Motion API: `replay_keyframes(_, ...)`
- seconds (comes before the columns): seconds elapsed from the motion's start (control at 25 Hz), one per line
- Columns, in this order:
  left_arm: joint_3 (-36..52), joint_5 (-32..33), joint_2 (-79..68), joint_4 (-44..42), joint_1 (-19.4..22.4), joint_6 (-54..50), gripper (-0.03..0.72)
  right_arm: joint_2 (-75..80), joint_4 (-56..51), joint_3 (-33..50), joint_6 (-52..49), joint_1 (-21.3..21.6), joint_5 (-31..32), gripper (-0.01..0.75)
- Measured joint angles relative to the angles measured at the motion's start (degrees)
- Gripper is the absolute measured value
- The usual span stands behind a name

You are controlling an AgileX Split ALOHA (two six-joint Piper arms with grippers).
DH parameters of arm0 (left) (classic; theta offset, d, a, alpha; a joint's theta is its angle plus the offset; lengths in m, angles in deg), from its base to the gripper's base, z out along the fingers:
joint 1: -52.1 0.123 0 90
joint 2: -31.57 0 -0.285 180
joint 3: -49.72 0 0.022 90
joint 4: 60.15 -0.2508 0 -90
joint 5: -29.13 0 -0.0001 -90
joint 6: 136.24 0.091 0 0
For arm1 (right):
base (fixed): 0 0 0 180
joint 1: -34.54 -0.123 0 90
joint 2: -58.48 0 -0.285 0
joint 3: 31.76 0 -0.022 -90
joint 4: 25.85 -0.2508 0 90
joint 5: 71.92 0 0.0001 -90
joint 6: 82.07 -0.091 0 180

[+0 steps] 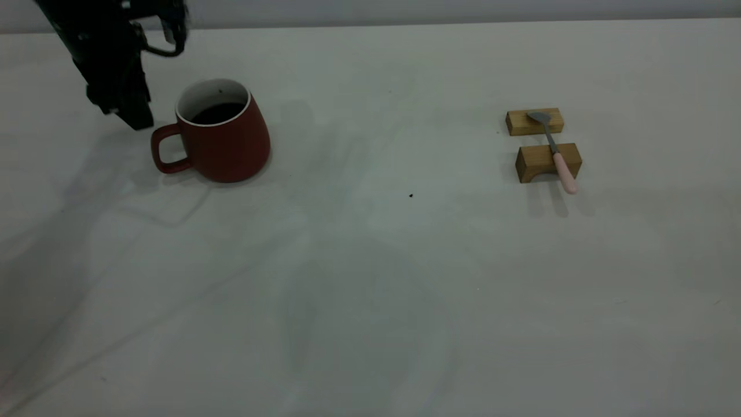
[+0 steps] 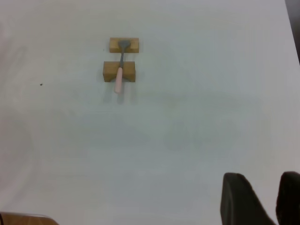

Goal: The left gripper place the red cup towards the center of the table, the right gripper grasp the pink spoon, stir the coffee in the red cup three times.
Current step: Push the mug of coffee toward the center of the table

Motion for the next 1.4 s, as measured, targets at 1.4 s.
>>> replay_keyframes(1.4,-3.0,-3.3,-4.0,8.8,-17.9,-0.3,0.447,0.0,0.0,0.0,0.0,0.0,0.0,0.237)
